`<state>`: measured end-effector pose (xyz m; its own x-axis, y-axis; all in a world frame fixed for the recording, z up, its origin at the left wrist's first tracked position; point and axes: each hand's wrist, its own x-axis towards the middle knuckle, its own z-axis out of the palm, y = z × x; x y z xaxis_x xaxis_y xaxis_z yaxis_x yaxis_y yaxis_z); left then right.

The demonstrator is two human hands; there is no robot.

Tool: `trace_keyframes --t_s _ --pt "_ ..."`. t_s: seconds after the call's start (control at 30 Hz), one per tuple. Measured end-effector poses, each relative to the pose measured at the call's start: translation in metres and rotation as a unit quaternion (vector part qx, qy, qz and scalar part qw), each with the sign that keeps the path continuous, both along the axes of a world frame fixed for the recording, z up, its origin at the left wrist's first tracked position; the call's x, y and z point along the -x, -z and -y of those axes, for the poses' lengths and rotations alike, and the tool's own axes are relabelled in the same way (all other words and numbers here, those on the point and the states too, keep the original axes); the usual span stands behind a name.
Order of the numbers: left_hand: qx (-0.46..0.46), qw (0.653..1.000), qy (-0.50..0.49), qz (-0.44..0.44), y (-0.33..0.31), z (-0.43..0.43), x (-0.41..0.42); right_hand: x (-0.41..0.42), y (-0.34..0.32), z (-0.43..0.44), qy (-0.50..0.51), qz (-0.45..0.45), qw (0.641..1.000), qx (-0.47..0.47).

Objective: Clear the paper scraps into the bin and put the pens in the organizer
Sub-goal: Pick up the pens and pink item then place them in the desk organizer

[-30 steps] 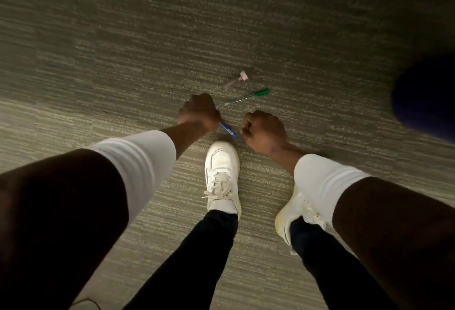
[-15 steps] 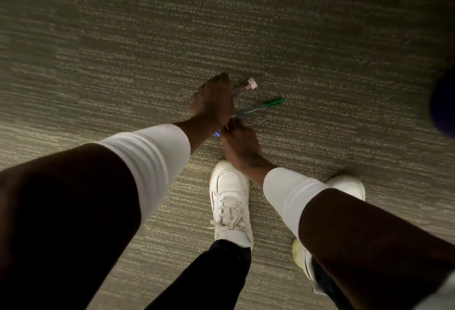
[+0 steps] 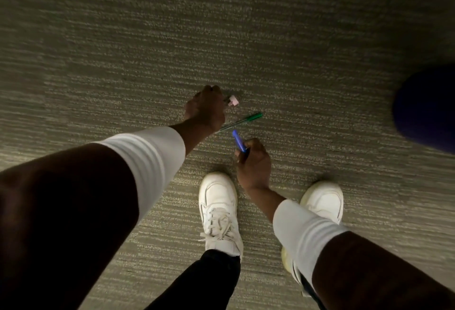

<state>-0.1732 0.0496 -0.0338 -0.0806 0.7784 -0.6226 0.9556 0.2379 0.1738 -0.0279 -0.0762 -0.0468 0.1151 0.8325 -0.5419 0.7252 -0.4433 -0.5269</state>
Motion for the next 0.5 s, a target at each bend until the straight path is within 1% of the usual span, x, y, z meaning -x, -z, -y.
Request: trace_keyframes --t_s 0.1,0.2,0.27,0.33,0.43,0.5 --pt "0.003 1.0 -0.01 0.004 0.007 -0.004 -0.002 0.008 0.002 -0.017 0.145 -0.006 0.988 0.052" --pt "-0.008 1.0 -0.023 0.001 0.013 -0.005 -0.007 0.02 0.01 -0.04 0.313 -0.035 0.944 0.104" --pt "-0.018 1.0 -0.017 -0.002 0.017 -0.005 -0.008 0.025 0.018 -0.056 0.388 -0.043 0.912 0.125" --pt "-0.022 0.999 -0.034 0.01 0.02 -0.004 -0.006 0.028 0.027 -0.068 0.409 -0.041 0.9 0.144" --pt "-0.038 0.998 -0.047 0.03 0.022 -0.002 0.0 0.03 0.035 -0.077 0.371 -0.018 0.912 0.173" --pt "-0.037 0.997 -0.06 0.04 0.017 -0.003 0.005 0.031 0.04 -0.078 0.354 -0.006 0.919 0.172"
